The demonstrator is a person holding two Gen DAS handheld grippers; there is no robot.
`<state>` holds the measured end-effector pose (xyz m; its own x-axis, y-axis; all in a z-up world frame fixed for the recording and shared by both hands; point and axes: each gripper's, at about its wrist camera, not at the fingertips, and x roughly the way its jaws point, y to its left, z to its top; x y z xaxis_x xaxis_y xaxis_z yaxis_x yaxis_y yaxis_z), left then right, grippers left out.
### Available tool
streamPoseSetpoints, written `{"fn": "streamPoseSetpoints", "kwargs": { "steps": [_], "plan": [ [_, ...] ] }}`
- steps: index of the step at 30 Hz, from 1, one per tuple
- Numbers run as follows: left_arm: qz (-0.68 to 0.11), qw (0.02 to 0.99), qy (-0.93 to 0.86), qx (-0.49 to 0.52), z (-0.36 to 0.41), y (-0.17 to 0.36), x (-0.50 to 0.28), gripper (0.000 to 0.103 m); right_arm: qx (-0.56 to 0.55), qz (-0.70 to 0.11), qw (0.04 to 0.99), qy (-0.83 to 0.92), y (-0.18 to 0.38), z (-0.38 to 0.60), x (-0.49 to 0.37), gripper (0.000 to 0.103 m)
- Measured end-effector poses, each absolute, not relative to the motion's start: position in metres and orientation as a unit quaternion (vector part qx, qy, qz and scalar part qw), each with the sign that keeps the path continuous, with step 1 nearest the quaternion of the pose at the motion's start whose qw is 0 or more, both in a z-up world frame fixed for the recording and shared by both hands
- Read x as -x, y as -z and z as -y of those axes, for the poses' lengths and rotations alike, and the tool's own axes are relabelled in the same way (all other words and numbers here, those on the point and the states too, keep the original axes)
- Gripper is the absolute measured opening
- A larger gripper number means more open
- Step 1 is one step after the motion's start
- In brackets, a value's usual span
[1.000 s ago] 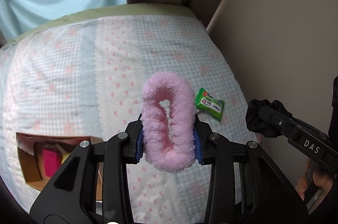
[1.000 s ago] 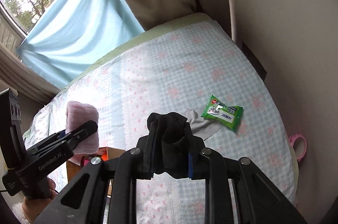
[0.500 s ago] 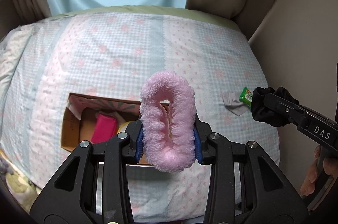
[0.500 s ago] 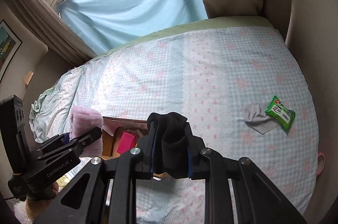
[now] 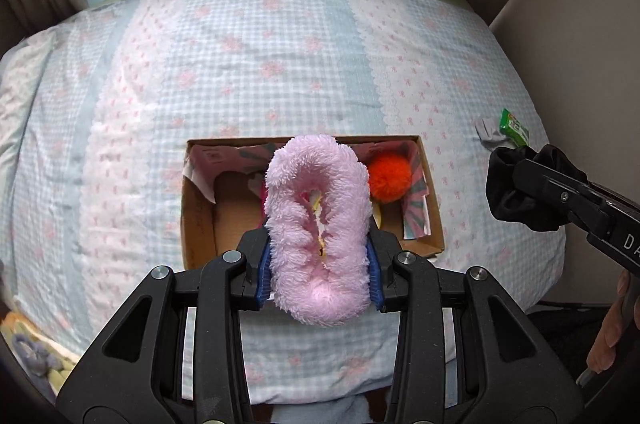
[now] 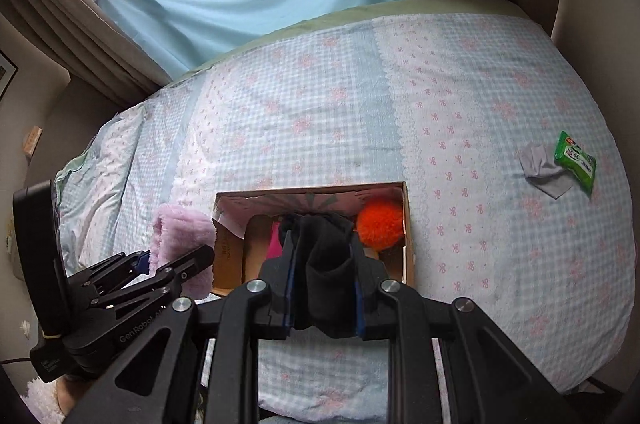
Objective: Organize soft objects
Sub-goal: 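Carry hair tie and sock over the cardboard box with both tools, then open both tools to drop hair tie and sock into the box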
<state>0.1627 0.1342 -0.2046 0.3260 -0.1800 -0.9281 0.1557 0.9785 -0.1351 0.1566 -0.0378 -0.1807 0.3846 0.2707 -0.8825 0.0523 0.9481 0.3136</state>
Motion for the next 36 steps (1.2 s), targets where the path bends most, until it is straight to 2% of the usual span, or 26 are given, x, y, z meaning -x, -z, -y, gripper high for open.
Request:
{"fn": "streamPoseSetpoints", "kwargs": {
  "steps": [13, 24, 25, 27, 28, 29, 31, 32, 33, 36],
  "plan": [
    [-0.65, 0.752, 0.108, -0.002, -0.187, 0.302, -0.196, 0.033, -0.143, -0.633, 0.759, -0.059, 0.258, -0.019, -0.181, 0.02],
    [-0.682, 0.724, 0.102, -0.009, -0.194, 0.349, -0.234, 0.034, -0.164, -0.675, 0.717, -0.057, 0.31, -0.02, -0.238, 0.02],
    [-0.684, 0.723, 0.101, -0.013, -0.192, 0.353, -0.237, 0.039, -0.17, -0.679, 0.712, -0.056, 0.315, -0.019, -0.243, 0.02],
    [-0.687, 0.72, 0.1, -0.024, -0.19, 0.36, -0.24, 0.055, -0.182, -0.685, 0.703, -0.054, 0.324, -0.018, -0.252, 0.02],
    [-0.687, 0.718, 0.103, -0.025, -0.189, 0.362, -0.241, 0.082, -0.186, -0.688, 0.7, -0.051, 0.328, -0.018, -0.257, 0.021],
    [-0.688, 0.718, 0.103, -0.026, -0.188, 0.364, -0.241, 0.102, -0.188, -0.69, 0.697, -0.05, 0.33, -0.017, -0.26, 0.028],
    [-0.693, 0.713, 0.103, -0.015, -0.188, 0.368, -0.241, 0.103, -0.204, -0.686, 0.697, -0.051, 0.334, -0.015, -0.265, 0.057],
    [-0.695, 0.711, 0.106, -0.008, -0.189, 0.368, -0.24, 0.103, -0.213, -0.681, 0.699, -0.047, 0.335, -0.013, -0.265, 0.085],
    [-0.694, 0.712, 0.106, -0.005, -0.189, 0.367, -0.238, 0.103, -0.221, -0.678, 0.7, -0.045, 0.334, -0.011, -0.266, 0.103],
    [-0.691, 0.715, 0.107, -0.005, -0.188, 0.364, -0.234, 0.103, -0.23, -0.685, 0.69, -0.047, 0.338, -0.007, -0.266, 0.103]
  ]
}}
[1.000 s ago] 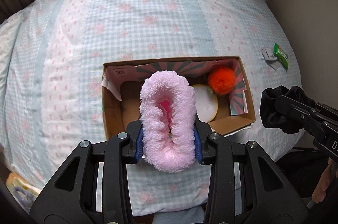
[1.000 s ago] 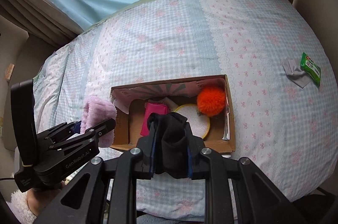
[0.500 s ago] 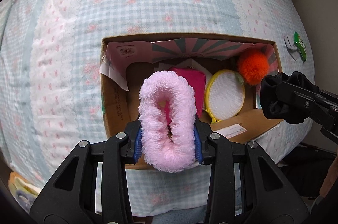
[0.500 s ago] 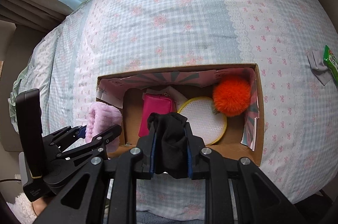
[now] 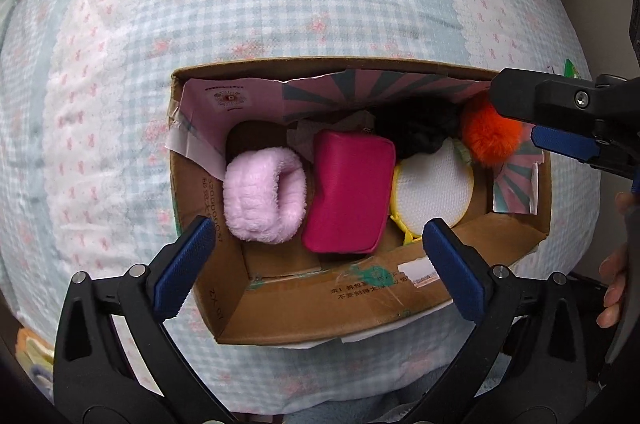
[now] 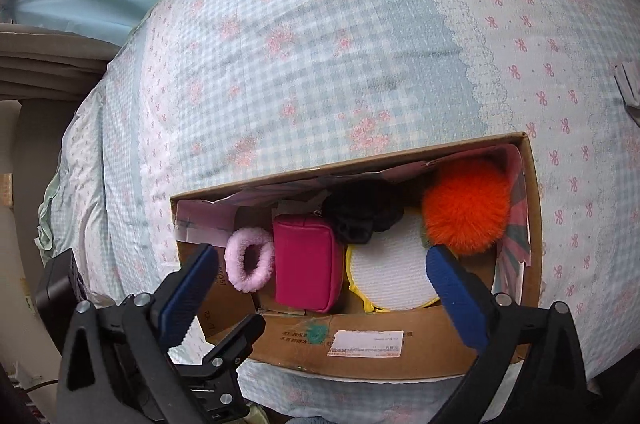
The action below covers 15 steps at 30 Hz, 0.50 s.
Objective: Organize soft objects
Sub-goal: 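Open both tools to drop hair tie and sock into the box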
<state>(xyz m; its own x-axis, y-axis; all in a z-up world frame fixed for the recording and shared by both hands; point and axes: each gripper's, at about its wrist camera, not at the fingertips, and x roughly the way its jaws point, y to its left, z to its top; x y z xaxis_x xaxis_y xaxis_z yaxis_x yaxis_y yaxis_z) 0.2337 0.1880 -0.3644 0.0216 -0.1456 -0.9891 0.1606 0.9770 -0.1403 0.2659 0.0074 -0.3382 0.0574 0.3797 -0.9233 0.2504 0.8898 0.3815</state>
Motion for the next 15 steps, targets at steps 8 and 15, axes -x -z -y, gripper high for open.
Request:
{"fn": "streamPoseSetpoints", "kwargs": {
  "steps": [8, 15],
  "plan": [
    [-0.685, 0.722, 0.097, -0.008, -0.187, 0.351, -0.232, 0.103, -0.245, -0.684, 0.684, -0.056, 0.331, -0.004, -0.255, 0.103],
    [-0.66, 0.744, 0.109, -0.002, -0.183, 0.315, -0.228, 0.103, -0.209, -0.668, 0.711, -0.062, 0.3, -0.006, -0.244, 0.103]
  ]
}}
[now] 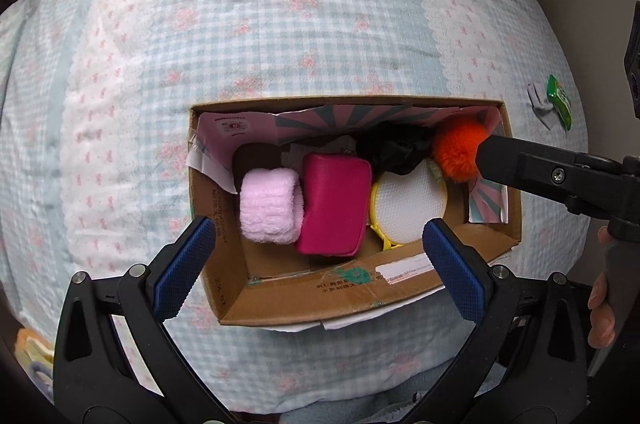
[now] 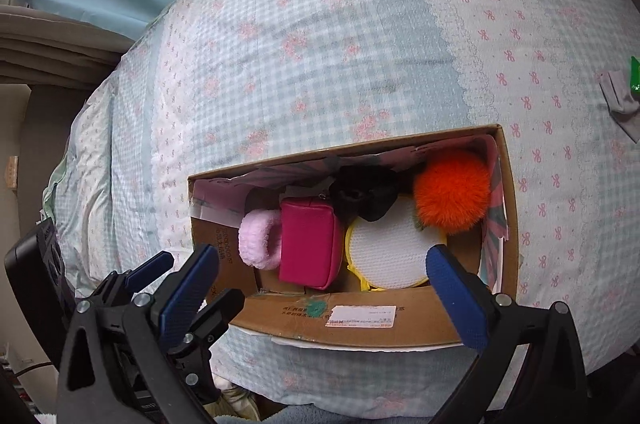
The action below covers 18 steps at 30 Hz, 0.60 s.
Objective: Organize soft objects
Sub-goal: 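Open both tools to drop hair tie and sock into the box, then move both tools back toward the grey cloth and green wipe pack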
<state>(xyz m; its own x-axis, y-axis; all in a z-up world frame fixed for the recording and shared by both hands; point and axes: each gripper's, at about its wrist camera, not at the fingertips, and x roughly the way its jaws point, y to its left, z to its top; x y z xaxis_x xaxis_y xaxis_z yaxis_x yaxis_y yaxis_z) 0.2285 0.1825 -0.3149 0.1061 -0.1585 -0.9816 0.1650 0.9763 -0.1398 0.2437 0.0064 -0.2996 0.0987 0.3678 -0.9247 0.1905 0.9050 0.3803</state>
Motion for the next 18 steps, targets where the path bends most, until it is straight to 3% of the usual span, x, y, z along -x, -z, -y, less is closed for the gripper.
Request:
{"fn": "streamPoseSetpoints", "kwargs": {
  "steps": [18],
  "plan": [
    [-0.586, 0.797, 0.143, -0.007, -0.155, 0.209, -0.156, 0.103, -0.141, -0.591, 0.794, -0.021, 0.182, 0.017, -0.158, 0.103]
  ]
}}
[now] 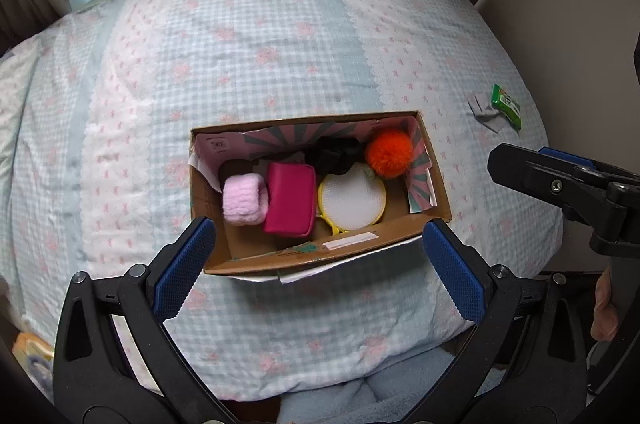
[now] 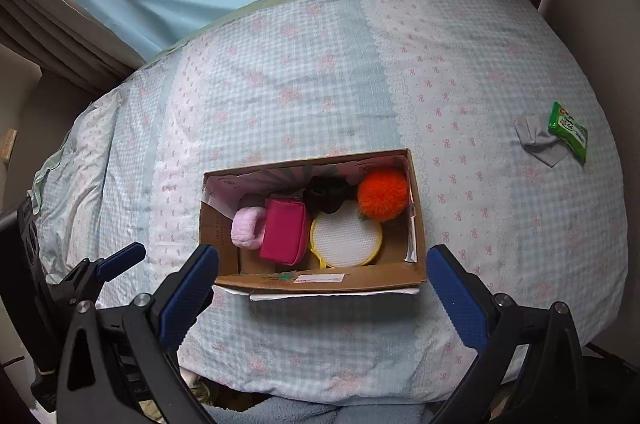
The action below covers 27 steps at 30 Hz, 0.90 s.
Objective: Organize soft objects
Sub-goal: 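Move both tools back toward the grey cloth and green wipe pack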
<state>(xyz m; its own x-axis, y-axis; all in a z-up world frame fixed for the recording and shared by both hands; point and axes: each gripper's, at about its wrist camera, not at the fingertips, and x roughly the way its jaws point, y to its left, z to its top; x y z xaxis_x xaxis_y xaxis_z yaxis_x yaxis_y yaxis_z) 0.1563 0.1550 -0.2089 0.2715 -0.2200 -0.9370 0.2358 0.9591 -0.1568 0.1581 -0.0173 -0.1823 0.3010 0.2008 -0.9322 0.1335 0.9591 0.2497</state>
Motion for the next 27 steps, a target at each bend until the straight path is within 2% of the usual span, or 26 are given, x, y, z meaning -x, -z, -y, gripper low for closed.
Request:
{"fn": "streamPoseSetpoints", "kwargs": {
  "steps": [7, 15, 22, 27],
  "plan": [
    [-0.55, 0.822, 0.146, -0.022, -0.131, 0.179, -0.139, 0.103, -0.194, -0.562, 0.804, 0.022, 0.157, 0.075, -0.123, 0.103],
    [-0.52, 0.836, 0.168, -0.039, -0.06, 0.154, -0.134, 0.103, -0.214, -0.532, 0.817, 0.057, 0.141, 0.167, -0.095, 0.103],
    [-0.521, 0.837, 0.164, -0.033, 0.031, 0.161, -0.132, 0.103, -0.176, -0.534, 0.826, 0.048, 0.138, 0.271, -0.101, 0.103],
    [-0.523, 0.835, 0.163, -0.04, 0.109, 0.181, -0.135, 0.103, -0.128, -0.55, 0.825, 0.018, 0.156, 0.339, -0.123, 0.103]
  ]
}}
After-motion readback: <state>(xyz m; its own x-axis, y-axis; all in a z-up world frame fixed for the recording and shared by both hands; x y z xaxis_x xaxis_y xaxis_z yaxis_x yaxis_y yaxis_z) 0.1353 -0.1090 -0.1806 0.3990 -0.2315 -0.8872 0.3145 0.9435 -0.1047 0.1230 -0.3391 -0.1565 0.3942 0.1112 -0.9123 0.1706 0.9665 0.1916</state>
